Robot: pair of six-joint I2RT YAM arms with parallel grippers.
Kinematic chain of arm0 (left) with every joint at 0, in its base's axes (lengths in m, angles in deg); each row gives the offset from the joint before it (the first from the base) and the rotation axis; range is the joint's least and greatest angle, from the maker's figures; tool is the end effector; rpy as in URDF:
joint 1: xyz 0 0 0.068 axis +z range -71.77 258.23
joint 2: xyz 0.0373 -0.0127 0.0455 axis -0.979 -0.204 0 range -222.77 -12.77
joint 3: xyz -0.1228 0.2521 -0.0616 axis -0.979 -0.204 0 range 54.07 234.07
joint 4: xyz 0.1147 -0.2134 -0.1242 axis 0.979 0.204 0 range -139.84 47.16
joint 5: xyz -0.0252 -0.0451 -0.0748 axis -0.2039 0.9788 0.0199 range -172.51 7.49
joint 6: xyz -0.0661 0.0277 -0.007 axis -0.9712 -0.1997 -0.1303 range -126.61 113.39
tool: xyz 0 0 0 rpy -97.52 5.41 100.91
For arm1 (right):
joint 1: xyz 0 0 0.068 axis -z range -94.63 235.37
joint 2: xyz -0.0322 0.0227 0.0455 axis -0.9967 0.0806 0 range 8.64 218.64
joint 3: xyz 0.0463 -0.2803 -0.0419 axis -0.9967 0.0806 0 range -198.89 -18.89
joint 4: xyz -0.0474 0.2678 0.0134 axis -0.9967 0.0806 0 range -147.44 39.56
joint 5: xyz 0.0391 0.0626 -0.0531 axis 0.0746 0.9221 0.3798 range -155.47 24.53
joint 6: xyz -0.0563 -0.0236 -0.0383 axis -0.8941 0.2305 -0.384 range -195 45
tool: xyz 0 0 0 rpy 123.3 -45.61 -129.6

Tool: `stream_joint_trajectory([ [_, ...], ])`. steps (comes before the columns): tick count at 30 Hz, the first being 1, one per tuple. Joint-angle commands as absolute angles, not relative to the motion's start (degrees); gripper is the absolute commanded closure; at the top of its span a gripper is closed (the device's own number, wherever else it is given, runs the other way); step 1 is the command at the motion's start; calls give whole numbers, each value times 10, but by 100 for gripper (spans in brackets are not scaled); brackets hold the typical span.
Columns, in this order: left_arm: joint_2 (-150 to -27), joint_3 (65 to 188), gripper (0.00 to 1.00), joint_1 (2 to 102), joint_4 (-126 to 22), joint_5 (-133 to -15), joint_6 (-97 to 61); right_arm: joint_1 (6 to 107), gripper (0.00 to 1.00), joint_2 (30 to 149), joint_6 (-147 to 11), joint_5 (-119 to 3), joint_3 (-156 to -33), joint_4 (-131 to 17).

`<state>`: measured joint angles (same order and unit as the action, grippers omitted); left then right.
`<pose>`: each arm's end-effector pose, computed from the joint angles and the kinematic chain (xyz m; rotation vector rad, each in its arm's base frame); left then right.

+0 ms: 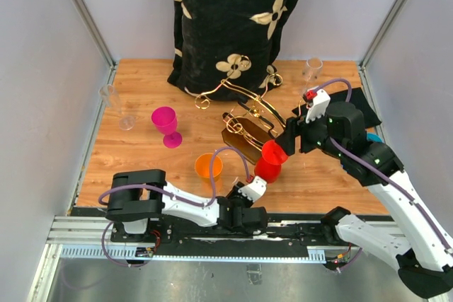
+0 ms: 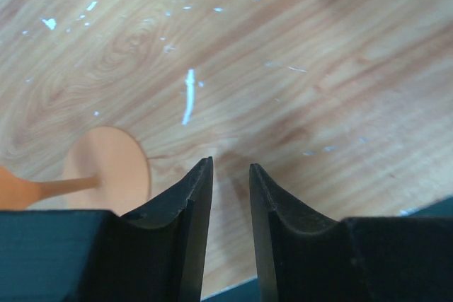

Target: Take the wine glass off the wine glass rack

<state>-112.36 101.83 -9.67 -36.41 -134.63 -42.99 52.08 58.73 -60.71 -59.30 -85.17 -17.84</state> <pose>0.0587 -0.3166 0.1234 0.7270 2.0374 0.0744 0.1578 0.1114 0.4035 -0.4067 1.9932 0.6390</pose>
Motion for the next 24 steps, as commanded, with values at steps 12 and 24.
stream_joint_trajectory([
  [12,-1045,980,66,-156,-469,-1210,-355,525,33,547,-518,-535,-805,-169],
  [24,-920,952,67,-170,-502,-1151,-327,527,76,531,-498,-510,-773,-213],
])
